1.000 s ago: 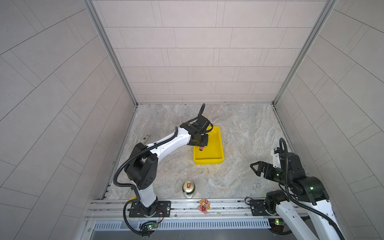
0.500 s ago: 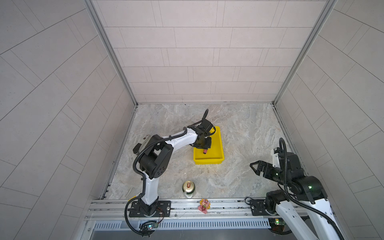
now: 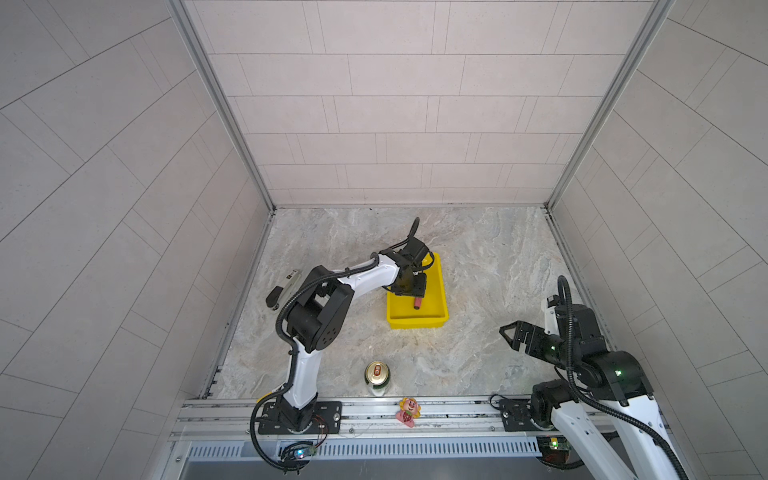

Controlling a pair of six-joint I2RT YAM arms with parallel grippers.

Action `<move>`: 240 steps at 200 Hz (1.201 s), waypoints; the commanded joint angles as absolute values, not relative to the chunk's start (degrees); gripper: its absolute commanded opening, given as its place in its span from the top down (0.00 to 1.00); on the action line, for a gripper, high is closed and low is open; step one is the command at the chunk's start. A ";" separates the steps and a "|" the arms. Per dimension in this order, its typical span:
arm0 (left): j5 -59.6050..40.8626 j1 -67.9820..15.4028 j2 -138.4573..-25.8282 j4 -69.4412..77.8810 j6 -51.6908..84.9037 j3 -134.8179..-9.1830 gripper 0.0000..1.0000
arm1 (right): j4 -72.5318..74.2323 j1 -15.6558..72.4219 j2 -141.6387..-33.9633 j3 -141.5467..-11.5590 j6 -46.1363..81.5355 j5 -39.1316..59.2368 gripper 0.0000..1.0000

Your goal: Put the screwdriver in the bin

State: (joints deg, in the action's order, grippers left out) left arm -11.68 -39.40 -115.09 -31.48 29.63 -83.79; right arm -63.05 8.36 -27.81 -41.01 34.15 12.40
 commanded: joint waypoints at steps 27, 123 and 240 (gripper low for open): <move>-8.30 -38.84 -108.87 -42.28 22.97 -94.39 0.00 | -59.75 8.64 -33.10 -44.64 31.80 10.91 0.00; 13.95 -23.65 -76.92 -21.58 8.62 -70.57 0.00 | -39.34 8.57 -55.85 -60.35 20.99 2.11 0.00; 22.23 -9.97 -77.54 40.31 -3.24 -24.85 0.00 | 7.67 8.44 -74.16 -41.18 2.89 -11.45 0.00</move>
